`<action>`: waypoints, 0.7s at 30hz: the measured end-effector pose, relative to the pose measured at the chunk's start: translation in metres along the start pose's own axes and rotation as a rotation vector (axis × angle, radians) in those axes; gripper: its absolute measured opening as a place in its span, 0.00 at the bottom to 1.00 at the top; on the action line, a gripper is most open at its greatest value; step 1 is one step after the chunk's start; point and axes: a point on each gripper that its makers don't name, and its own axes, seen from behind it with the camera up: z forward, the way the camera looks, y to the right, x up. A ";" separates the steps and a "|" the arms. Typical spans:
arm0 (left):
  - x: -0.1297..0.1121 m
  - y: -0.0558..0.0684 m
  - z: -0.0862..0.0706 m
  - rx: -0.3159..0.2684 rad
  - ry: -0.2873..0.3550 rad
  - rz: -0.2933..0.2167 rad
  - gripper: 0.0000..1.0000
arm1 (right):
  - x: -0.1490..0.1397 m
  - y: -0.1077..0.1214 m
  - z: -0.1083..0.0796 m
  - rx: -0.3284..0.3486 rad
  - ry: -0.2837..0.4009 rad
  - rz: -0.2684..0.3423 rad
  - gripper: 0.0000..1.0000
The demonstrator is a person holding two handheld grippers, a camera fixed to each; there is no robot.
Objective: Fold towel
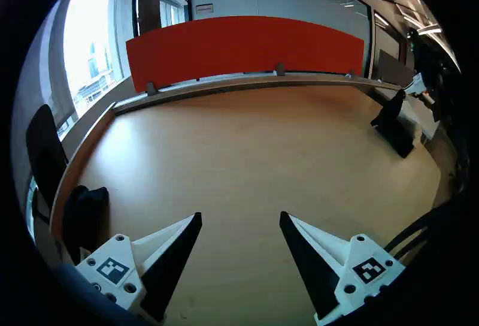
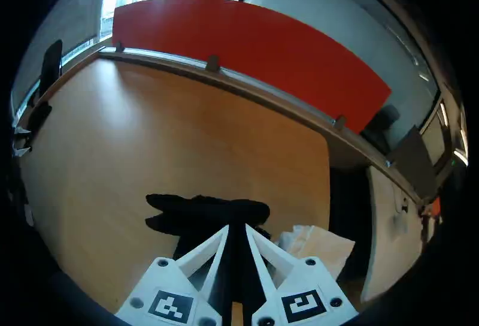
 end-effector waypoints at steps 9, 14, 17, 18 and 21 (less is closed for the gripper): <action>0.000 0.001 -0.002 -0.003 0.001 0.005 0.97 | -0.034 0.006 -0.004 -0.015 -0.054 0.019 0.05; -0.002 0.000 -0.004 -0.002 -0.001 0.005 0.97 | -0.051 0.009 -0.006 -0.020 -0.083 0.026 0.05; -0.002 -0.001 -0.004 -0.002 -0.002 0.006 0.97 | -0.059 0.009 -0.006 -0.021 -0.096 0.030 0.05; -0.003 -0.001 -0.004 -0.002 -0.003 0.006 0.97 | -0.062 0.009 -0.007 -0.020 -0.100 0.032 0.05; -0.003 0.000 -0.004 -0.002 -0.003 0.007 0.97 | -0.071 0.008 -0.007 -0.018 -0.115 0.032 0.05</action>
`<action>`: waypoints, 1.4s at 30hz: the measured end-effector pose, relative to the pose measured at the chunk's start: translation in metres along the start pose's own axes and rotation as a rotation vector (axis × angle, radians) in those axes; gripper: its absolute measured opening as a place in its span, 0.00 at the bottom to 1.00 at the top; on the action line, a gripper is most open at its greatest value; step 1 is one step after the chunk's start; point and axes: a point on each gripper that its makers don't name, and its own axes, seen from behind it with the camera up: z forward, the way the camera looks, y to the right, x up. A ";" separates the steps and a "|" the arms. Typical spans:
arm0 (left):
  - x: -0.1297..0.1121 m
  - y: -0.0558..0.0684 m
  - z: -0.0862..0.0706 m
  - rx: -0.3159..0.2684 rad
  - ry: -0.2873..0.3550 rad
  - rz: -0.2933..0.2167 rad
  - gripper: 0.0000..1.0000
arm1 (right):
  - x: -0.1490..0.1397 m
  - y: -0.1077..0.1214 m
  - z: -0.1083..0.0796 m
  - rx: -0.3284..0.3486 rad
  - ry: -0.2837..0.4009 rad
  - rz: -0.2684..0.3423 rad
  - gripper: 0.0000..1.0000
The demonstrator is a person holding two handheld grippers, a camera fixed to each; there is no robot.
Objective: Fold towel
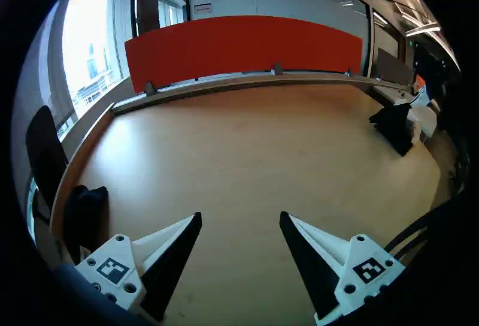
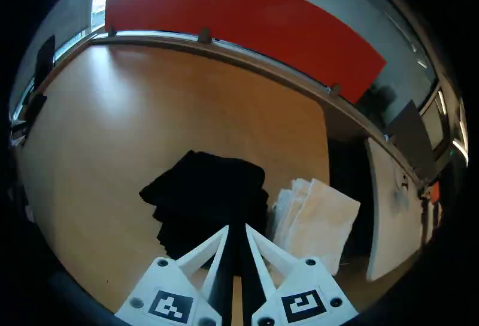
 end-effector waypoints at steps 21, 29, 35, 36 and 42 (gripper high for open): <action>0.002 -0.002 0.000 0.009 -0.002 0.012 0.97 | -0.050 0.009 0.011 -0.018 -0.095 0.045 0.05; 0.000 -0.004 -0.001 0.015 -0.006 0.017 0.97 | -0.069 0.013 0.017 -0.019 -0.142 0.064 0.05; -0.001 -0.004 -0.002 0.019 -0.011 0.022 0.97 | -0.083 0.017 0.023 -0.019 -0.169 0.090 0.05; -0.001 -0.004 -0.002 0.020 -0.012 0.023 0.97 | -0.085 0.017 0.024 -0.018 -0.173 0.096 0.05; -0.002 -0.003 -0.003 0.021 -0.015 0.028 0.97 | -0.095 0.019 0.031 -0.017 -0.199 0.112 0.05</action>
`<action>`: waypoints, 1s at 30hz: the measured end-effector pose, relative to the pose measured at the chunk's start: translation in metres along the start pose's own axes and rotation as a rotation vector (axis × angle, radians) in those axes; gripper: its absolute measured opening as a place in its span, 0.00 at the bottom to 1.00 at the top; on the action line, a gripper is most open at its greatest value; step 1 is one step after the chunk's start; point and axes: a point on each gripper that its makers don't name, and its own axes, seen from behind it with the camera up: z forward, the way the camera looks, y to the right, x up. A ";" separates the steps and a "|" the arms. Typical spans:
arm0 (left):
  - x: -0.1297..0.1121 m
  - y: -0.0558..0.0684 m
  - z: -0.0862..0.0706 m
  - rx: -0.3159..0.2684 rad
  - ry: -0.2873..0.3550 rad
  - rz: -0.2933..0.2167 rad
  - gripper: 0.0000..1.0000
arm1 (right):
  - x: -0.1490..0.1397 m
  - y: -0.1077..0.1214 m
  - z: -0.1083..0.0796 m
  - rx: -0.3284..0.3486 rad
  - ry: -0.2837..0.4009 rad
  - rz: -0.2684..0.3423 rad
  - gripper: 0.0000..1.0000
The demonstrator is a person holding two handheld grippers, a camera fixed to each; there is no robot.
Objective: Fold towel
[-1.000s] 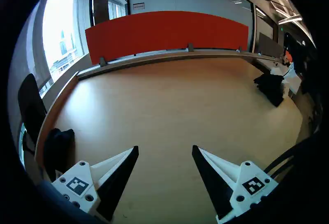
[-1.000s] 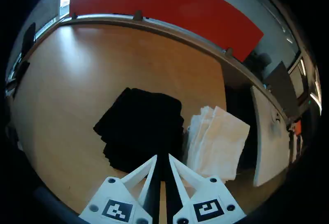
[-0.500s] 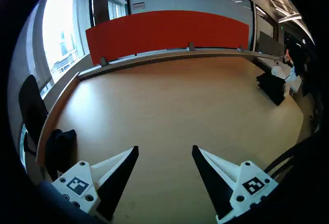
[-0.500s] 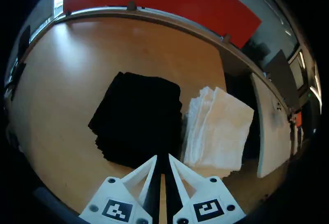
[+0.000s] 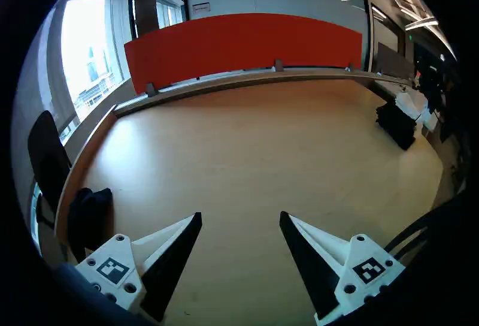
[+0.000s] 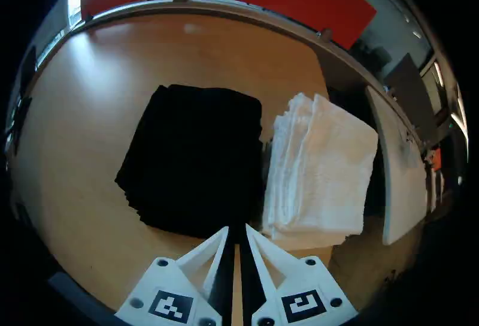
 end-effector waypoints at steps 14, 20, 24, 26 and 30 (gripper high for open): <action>-0.001 0.001 0.000 0.006 -0.007 0.002 0.97 | -0.010 0.004 0.015 -0.008 -0.036 0.010 0.05; 0.000 0.002 0.001 0.007 -0.008 0.002 0.97 | -0.011 0.004 0.020 -0.011 -0.044 0.014 0.05; 0.000 0.003 0.001 0.008 -0.008 0.004 0.97 | -0.011 0.004 0.021 -0.013 -0.042 0.021 0.06; 0.000 0.003 0.002 0.007 -0.009 0.003 0.97 | -0.012 0.004 0.021 -0.015 -0.041 0.022 0.07; 0.001 0.004 0.003 0.005 -0.009 0.002 0.97 | -0.013 0.004 0.020 -0.018 -0.036 0.025 0.13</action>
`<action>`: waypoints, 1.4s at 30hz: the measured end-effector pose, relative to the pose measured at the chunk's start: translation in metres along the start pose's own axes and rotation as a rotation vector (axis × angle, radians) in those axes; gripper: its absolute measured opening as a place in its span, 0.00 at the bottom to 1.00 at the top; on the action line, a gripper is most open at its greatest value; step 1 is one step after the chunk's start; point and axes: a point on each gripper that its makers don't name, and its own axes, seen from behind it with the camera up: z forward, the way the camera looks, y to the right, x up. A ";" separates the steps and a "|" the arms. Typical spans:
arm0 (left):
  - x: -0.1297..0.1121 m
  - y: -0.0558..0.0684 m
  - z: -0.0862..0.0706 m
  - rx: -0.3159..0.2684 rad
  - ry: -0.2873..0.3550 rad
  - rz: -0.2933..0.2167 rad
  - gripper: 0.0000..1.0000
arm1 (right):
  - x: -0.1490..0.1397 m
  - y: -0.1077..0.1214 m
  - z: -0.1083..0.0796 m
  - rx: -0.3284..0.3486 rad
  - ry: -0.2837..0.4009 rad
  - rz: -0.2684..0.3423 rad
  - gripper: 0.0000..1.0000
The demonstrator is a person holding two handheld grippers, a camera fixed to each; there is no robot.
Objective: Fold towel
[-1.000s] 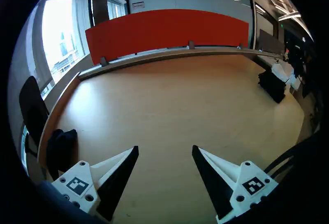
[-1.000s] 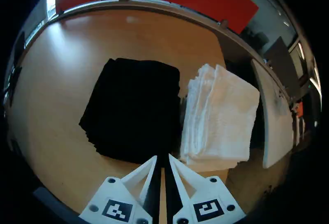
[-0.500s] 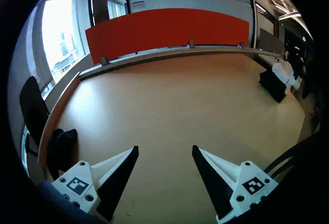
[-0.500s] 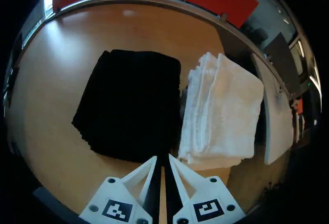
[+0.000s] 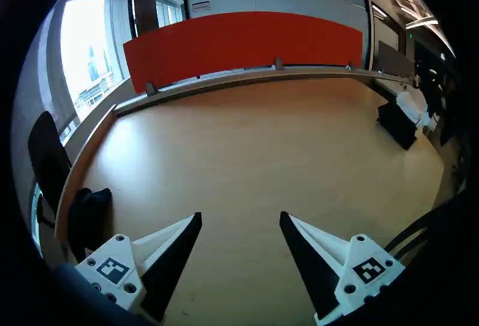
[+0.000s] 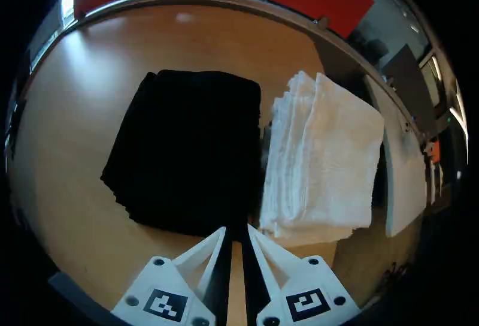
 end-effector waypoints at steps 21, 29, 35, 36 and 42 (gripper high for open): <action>0.005 -0.001 0.003 -0.011 0.013 -0.002 0.97 | 0.008 -0.016 -0.016 0.030 0.069 0.027 0.86; 0.005 -0.004 0.002 -0.007 0.019 -0.013 0.97 | 0.011 -0.024 -0.011 0.055 0.095 0.165 0.96; 0.005 -0.005 0.001 -0.008 0.021 -0.018 0.97 | 0.017 -0.027 -0.012 0.072 0.127 0.250 0.96; 0.006 -0.005 0.001 -0.008 0.022 -0.017 0.97 | 0.018 -0.027 -0.012 0.073 0.131 0.255 0.96; 0.008 -0.006 0.000 -0.008 0.026 -0.017 0.97 | 0.023 -0.028 -0.020 0.067 0.169 0.264 0.96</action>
